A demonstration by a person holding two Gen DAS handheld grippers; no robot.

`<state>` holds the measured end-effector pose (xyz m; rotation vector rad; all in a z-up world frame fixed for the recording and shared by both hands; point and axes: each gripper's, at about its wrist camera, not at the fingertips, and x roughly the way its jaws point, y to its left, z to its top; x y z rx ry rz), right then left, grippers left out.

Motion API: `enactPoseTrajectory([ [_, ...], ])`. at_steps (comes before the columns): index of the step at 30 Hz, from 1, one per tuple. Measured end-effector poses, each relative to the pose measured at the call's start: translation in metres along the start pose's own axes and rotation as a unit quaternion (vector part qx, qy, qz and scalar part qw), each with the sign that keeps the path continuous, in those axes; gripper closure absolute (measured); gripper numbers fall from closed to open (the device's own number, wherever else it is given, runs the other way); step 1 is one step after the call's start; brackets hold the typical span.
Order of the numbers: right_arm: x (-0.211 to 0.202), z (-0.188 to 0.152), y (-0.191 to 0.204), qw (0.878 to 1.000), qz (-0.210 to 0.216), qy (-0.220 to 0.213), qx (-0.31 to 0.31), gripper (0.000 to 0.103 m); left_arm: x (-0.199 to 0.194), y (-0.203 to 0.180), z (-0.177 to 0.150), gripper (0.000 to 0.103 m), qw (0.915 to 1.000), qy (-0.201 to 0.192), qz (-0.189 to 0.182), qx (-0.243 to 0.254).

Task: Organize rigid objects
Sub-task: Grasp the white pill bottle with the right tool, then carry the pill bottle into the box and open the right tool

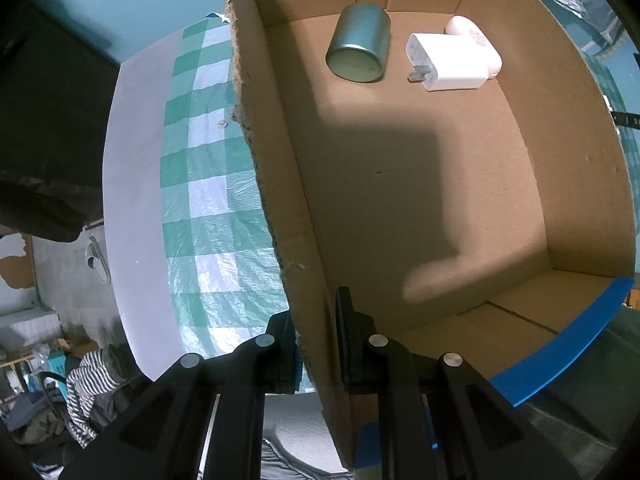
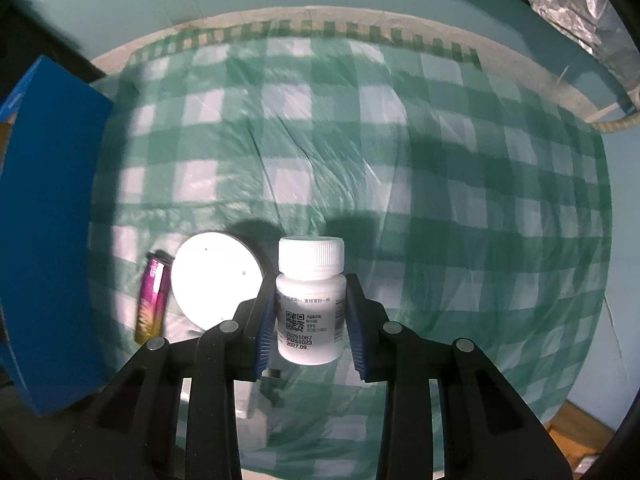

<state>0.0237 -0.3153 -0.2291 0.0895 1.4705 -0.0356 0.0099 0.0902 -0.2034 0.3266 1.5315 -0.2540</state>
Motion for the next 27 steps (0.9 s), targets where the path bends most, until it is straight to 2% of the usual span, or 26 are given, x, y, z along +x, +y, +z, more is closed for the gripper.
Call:
enactPoseTrajectory([
  [7, -0.024, 0.012, 0.013, 1.0, 0.016, -0.022, -0.003, 0.072, 0.0, 0.002, 0.001, 0.089, 1.0, -0.001, -0.001, 0.001],
  [12, -0.037, 0.028, 0.036, 0.999, 0.029, -0.033, -0.014, 0.072, 0.0, 0.005, 0.0, 0.089, 1.0, -0.004, -0.004, 0.0],
  [27, -0.073, 0.064, 0.111, 0.992, 0.064, -0.059, -0.091, 0.071, -0.001, 0.006, -0.003, 0.089, 0.9999, -0.01, -0.006, 0.001],
])
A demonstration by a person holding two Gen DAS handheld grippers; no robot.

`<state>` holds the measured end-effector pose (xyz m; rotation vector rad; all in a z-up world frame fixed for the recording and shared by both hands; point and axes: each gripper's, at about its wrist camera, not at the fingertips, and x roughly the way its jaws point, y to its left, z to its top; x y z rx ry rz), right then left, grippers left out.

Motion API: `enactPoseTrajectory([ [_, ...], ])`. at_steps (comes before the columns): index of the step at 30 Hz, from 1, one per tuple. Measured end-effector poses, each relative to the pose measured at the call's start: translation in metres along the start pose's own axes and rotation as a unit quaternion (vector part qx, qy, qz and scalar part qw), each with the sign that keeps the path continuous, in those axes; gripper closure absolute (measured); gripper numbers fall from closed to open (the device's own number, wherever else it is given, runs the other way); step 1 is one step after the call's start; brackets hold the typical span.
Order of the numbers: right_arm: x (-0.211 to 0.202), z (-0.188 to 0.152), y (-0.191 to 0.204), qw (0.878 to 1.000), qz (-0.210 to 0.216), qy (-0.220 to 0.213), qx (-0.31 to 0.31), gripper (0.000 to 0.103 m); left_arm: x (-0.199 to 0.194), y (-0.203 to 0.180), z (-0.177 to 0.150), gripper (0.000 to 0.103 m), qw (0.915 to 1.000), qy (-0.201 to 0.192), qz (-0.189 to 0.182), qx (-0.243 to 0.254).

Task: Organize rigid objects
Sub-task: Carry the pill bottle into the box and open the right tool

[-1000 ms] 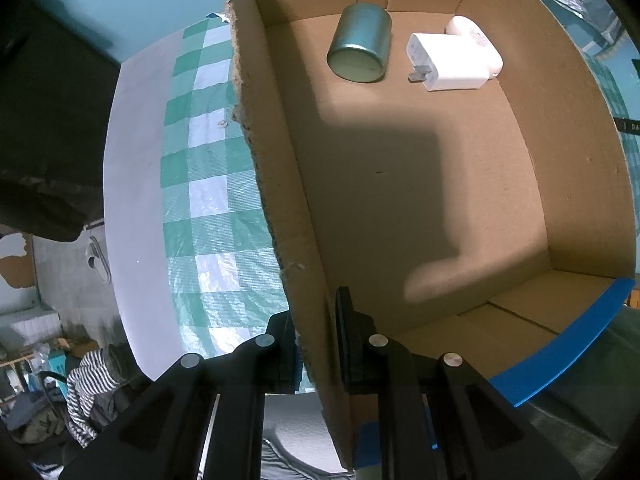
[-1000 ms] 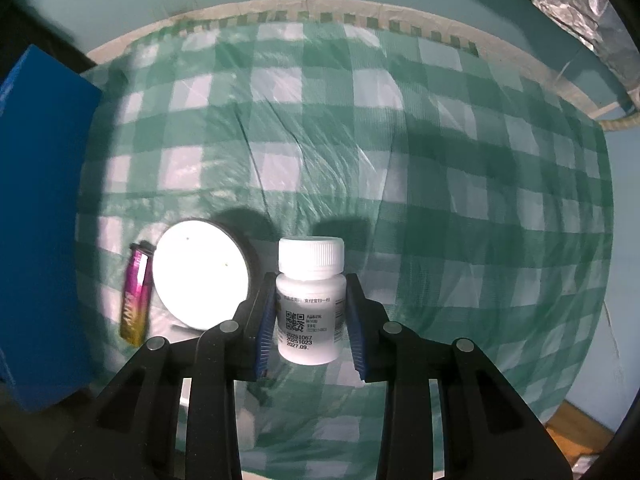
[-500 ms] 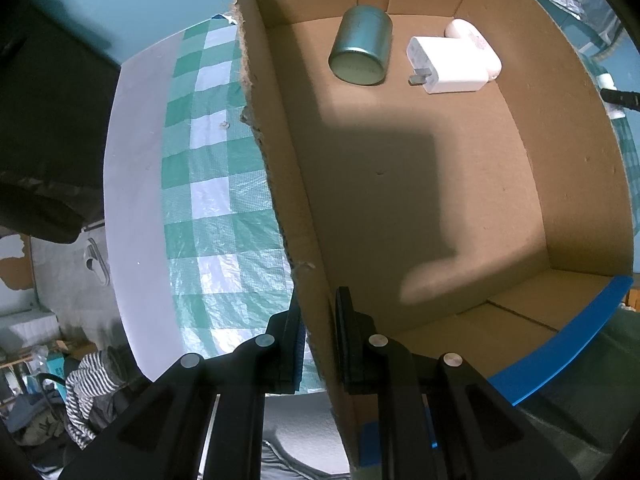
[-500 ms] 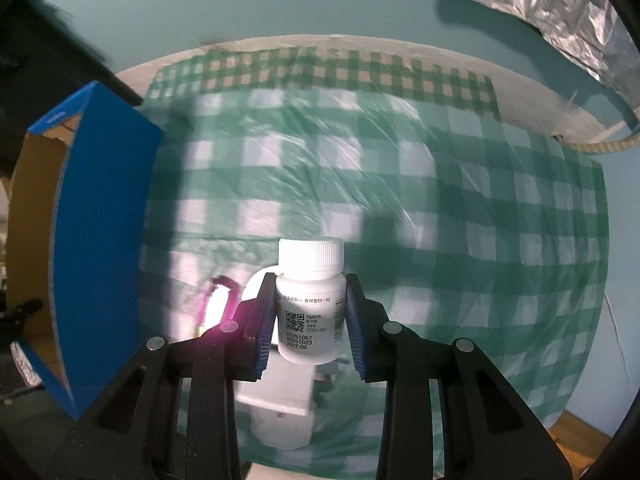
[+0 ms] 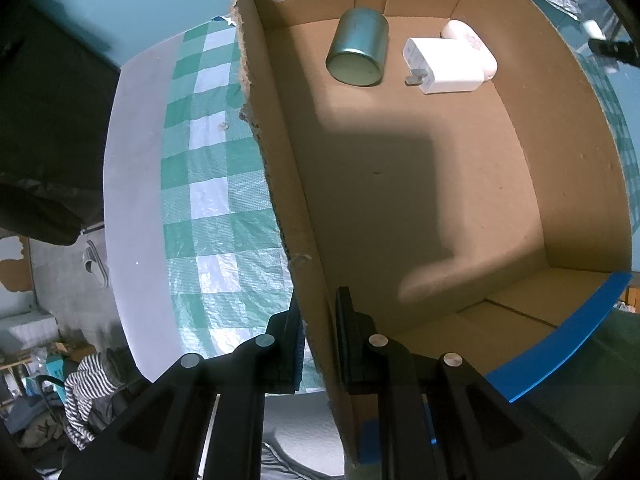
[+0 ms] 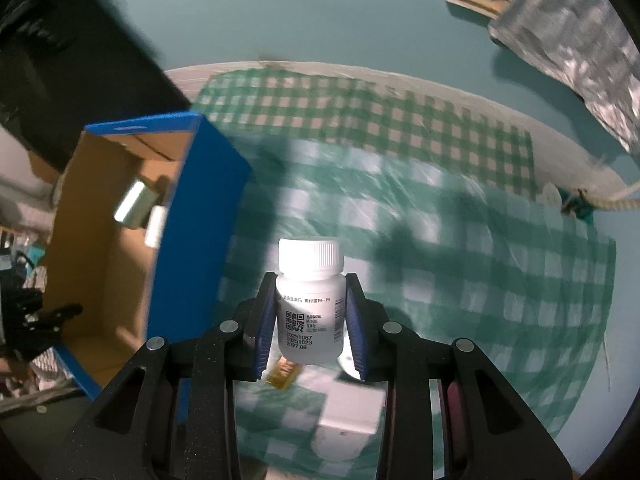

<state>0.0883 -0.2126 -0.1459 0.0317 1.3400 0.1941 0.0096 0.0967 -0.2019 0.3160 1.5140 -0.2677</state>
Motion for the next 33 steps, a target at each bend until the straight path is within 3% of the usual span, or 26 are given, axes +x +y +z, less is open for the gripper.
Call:
enactPoseTrajectory([
  [17, -0.002, 0.037, 0.104, 0.993, 0.045, -0.011, -0.111, 0.071, -0.002, 0.001, -0.002, 0.089, 0.9999, -0.009, -0.004, -0.002],
  [26, 0.007, 0.038, 0.14, 0.987, 0.061, -0.005, -0.147, 0.071, -0.003, 0.003, -0.002, 0.089, 0.9999, -0.012, -0.003, -0.005],
  [33, 0.029, 0.029, 0.155, 0.982, 0.064, 0.027, -0.173, 0.071, -0.002, 0.005, -0.001, 0.089, 0.9999, -0.012, -0.003, -0.008],
])
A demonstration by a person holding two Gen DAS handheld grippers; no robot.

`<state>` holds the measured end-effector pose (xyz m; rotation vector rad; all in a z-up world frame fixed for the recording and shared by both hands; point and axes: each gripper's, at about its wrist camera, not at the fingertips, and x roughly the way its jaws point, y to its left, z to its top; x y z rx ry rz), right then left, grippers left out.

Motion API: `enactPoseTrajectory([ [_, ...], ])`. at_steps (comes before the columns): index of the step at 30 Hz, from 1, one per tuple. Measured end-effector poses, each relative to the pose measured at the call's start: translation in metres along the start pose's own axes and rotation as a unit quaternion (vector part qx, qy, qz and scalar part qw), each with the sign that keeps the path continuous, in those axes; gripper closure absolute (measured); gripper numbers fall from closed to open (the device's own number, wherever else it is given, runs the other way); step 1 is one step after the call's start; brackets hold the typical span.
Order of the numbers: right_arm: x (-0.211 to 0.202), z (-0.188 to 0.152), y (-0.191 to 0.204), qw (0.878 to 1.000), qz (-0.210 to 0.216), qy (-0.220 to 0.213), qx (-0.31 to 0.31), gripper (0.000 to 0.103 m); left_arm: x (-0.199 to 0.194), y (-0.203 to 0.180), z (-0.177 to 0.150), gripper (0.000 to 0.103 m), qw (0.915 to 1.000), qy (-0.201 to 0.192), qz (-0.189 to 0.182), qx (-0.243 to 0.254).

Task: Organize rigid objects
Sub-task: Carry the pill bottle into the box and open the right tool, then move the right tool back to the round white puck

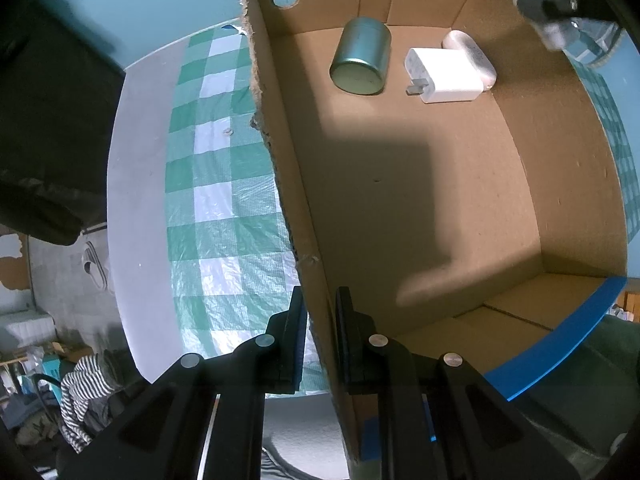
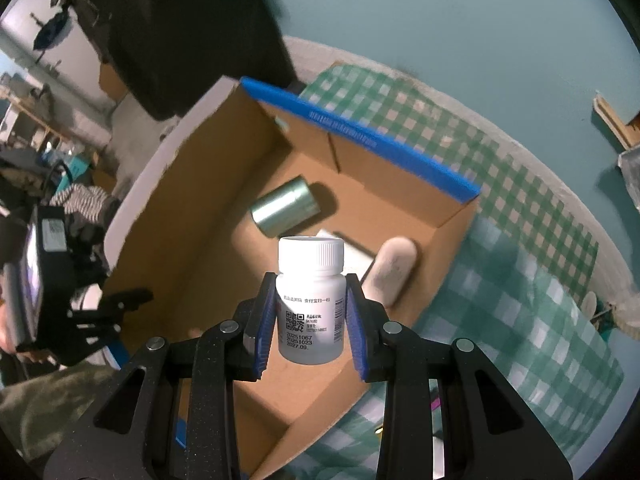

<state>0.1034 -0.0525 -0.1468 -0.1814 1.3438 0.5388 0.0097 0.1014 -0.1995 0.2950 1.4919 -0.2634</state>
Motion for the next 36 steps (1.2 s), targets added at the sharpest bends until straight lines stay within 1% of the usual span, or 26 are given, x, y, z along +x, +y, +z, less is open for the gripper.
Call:
enactPoseTrajectory([
  [5, 0.018, -0.009, 0.002, 1.0, -0.007, 0.026, -0.012, 0.071, 0.001, 0.001, 0.0, 0.089, 1.0, 0.0, 0.001, 0.0],
  [11, 0.029, -0.018, 0.001, 0.999, -0.007, 0.042, -0.008, 0.071, 0.0, 0.003, 0.0, 0.089, 1.0, 0.0, 0.0, -0.002],
  [18, 0.031, -0.026, -0.001, 0.999, -0.003, 0.046, 0.008, 0.071, 0.0, 0.003, 0.0, 0.089, 1.0, 0.001, 0.0, 0.0],
  [29, 0.025, -0.025, -0.01, 0.999, -0.008, 0.039, 0.029, 0.071, 0.001, 0.001, 0.0, 0.089, 1.0, 0.003, 0.0, 0.005],
  [32, 0.019, -0.025, -0.009, 0.999, -0.012, 0.034, 0.033, 0.06, 0.001, -0.001, 0.001, 0.089, 1.0, 0.004, 0.0, 0.006],
  [35, 0.015, -0.024, -0.009, 0.999, -0.013, 0.03, 0.037, 0.057, 0.001, -0.002, 0.001, 0.089, 1.0, 0.005, 0.001, 0.006],
  [36, 0.012, -0.023, -0.009, 0.999, -0.015, 0.028, 0.038, 0.053, 0.001, -0.002, 0.002, 0.089, 1.0, 0.005, 0.002, 0.006],
])
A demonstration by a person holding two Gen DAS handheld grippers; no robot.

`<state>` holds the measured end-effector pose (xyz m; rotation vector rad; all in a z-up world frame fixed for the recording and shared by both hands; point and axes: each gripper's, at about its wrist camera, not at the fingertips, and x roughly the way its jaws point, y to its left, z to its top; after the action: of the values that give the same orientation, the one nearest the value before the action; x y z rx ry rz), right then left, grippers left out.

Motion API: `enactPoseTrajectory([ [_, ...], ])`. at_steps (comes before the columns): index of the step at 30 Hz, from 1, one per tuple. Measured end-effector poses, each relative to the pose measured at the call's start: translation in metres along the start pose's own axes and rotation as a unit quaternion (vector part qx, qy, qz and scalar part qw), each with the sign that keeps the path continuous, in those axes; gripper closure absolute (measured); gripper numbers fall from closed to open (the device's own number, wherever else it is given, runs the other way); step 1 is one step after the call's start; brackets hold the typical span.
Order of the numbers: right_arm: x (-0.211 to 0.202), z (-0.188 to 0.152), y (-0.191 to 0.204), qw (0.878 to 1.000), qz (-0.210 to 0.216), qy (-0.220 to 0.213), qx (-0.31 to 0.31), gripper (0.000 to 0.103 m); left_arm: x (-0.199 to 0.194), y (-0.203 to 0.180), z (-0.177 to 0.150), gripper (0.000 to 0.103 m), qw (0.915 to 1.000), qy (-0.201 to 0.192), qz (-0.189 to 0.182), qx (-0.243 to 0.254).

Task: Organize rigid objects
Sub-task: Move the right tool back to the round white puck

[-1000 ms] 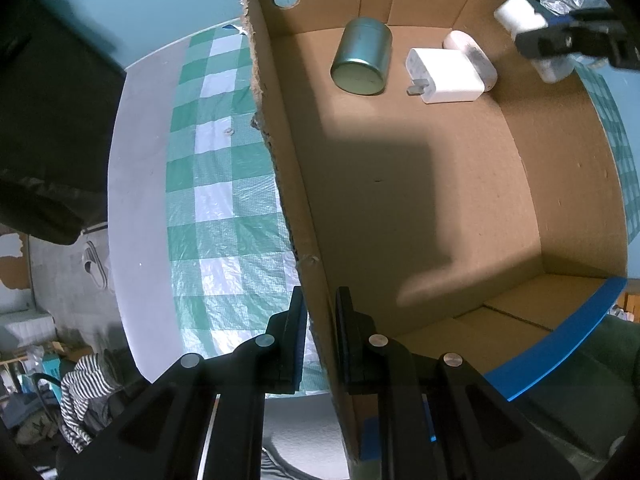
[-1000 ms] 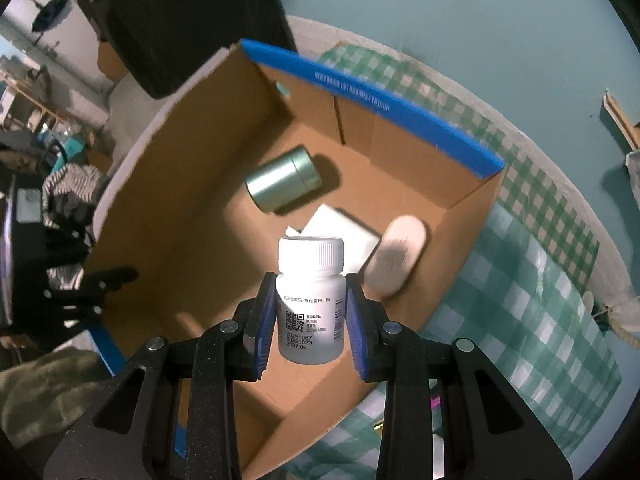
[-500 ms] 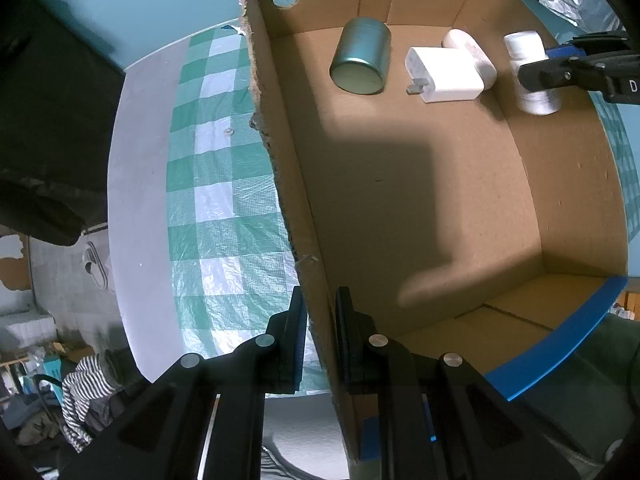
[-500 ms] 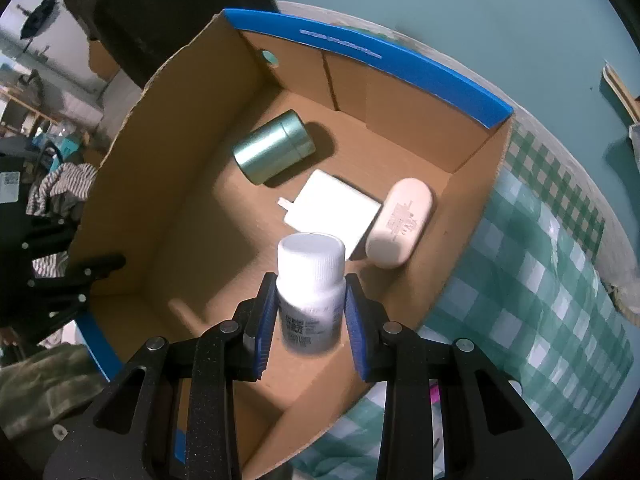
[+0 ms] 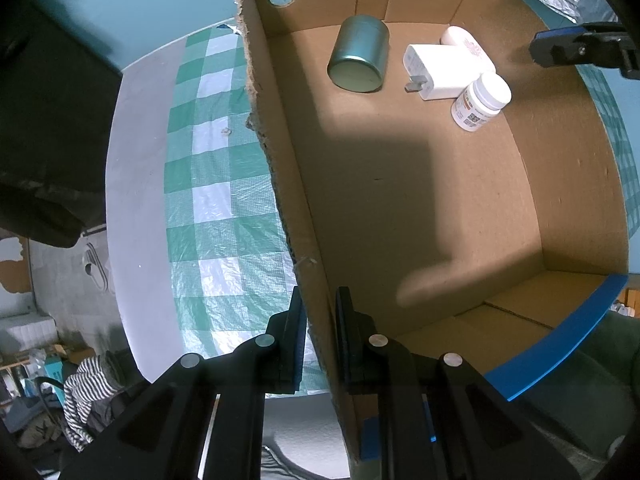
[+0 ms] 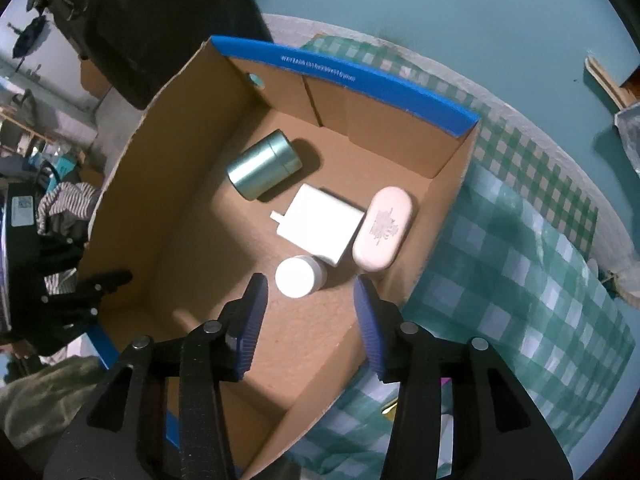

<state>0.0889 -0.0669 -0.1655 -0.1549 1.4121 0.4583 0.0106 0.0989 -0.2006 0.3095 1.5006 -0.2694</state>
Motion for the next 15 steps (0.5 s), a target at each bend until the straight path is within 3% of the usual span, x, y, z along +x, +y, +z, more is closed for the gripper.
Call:
enactPoseTrajectory([
  [15, -0.041, -0.009, -0.015, 0.999, -0.013, -0.031, 0.038, 0.042, 0.0, 0.0, 0.0, 0.089, 1.0, -0.001, 0.001, -0.001],
])
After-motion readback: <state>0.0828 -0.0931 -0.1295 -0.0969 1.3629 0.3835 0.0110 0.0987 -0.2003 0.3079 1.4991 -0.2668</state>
